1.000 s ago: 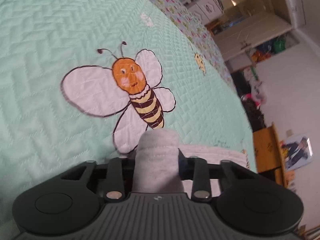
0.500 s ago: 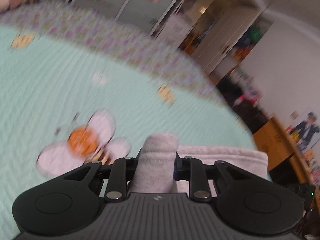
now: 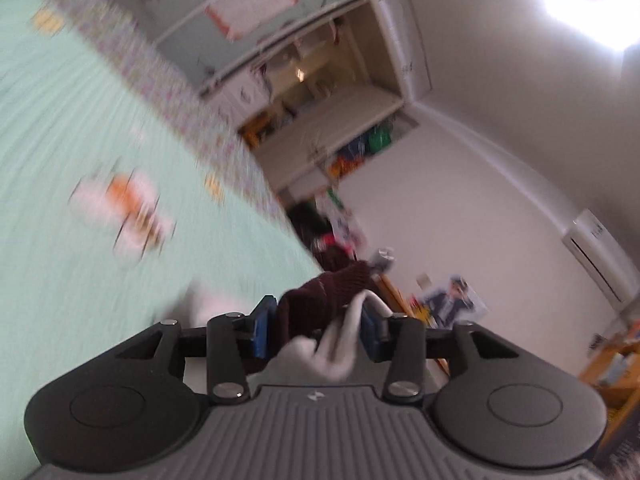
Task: Fold clothes
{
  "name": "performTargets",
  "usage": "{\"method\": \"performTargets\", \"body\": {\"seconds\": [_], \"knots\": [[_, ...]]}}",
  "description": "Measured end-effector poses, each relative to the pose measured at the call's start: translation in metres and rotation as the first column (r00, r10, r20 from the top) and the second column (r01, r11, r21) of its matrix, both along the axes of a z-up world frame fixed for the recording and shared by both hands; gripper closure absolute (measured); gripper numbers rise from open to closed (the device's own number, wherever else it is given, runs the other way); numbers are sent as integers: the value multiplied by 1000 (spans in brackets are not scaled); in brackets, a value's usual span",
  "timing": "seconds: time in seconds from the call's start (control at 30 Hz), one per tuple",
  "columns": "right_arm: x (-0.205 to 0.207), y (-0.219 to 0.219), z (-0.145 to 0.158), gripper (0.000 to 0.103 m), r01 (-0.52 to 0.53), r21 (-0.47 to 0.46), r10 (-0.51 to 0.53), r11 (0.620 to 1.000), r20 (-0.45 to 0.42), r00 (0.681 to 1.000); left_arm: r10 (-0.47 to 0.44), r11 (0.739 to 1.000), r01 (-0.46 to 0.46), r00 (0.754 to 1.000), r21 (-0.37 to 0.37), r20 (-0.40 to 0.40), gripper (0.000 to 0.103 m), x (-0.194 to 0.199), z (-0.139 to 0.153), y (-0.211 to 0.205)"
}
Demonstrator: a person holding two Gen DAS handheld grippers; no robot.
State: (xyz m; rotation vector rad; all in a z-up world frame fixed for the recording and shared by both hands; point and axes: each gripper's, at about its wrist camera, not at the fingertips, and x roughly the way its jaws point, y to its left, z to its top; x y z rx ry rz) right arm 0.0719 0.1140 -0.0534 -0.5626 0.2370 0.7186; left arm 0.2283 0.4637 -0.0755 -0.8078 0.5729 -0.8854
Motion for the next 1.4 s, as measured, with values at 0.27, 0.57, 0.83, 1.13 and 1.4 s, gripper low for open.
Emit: {"method": "performTargets", "body": {"seconds": [0.27, 0.57, 0.83, 1.13, 1.4], "knots": [[-128, 52, -69, 32, -150, -351, 166, 924, 17, 986, 129, 976, -70, 949, 208, -287, 55, -140, -53, 68], [-118, -39, -10, 31, 342, 323, -131, 883, -530, 838, 442, 879, -373, 870, 296, -217, 48, -163, -8, 62], [-30, -131, -53, 29, 739, 487, -55, 465, -818, 573, 220, 976, -212, 935, 59, -279, 47, -193, -21, -50], [77, -168, -105, 17, 788, 462, 104, 406, -880, 463, 126, 988, -151, 918, -36, -377, 47, -177, -50, -83], [105, -124, -103, 42, 676, 461, 187, 575, -878, 441, 248, 964, -264, 895, 7, -370, 43, -173, -35, -51]]}}
